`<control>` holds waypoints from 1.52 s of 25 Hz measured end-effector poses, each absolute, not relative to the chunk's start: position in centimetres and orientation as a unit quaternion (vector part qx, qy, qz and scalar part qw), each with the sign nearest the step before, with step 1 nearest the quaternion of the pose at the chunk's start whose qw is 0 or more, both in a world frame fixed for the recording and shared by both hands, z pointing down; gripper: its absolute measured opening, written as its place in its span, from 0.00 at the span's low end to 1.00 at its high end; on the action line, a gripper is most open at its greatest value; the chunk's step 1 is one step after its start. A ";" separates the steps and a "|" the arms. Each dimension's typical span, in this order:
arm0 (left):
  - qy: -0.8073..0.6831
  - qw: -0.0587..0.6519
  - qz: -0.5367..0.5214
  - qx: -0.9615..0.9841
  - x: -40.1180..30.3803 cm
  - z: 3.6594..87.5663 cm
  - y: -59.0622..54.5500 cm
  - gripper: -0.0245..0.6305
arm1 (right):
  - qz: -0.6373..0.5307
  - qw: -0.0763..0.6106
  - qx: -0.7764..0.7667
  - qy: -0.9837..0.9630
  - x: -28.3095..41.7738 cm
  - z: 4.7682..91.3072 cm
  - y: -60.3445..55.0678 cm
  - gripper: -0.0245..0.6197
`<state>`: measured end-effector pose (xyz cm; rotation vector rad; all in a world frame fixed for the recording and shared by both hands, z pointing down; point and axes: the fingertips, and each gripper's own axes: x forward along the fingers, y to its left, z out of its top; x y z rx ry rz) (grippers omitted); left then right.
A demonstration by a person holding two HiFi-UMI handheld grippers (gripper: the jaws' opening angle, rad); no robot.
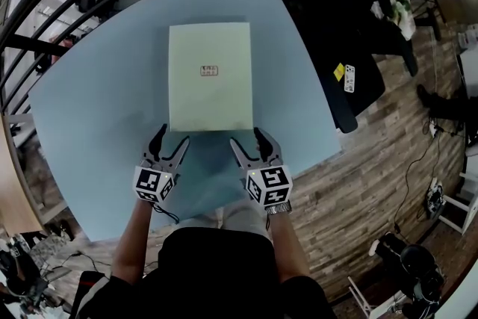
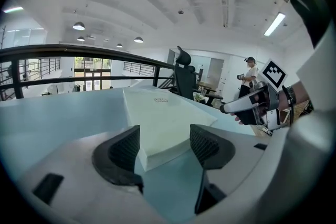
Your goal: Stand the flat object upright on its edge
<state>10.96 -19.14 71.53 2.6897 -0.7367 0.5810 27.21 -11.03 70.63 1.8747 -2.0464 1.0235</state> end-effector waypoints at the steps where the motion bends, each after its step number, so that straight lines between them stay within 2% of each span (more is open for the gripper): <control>1: -0.254 0.147 0.204 0.934 10.9 71.8 -19.1 0.48 | 0.346 0.096 0.629 -0.689 27.2 70.9 -11.0 0.46; 13: -0.233 0.151 0.247 0.928 10.5 75.2 -19.5 0.54 | 0.356 0.147 0.605 -0.697 26.8 74.0 -11.7 0.54; 38: -0.229 0.156 0.288 0.917 11.7 78.3 -19.5 0.55 | 0.335 0.239 0.569 -0.712 27.5 77.9 -12.5 0.55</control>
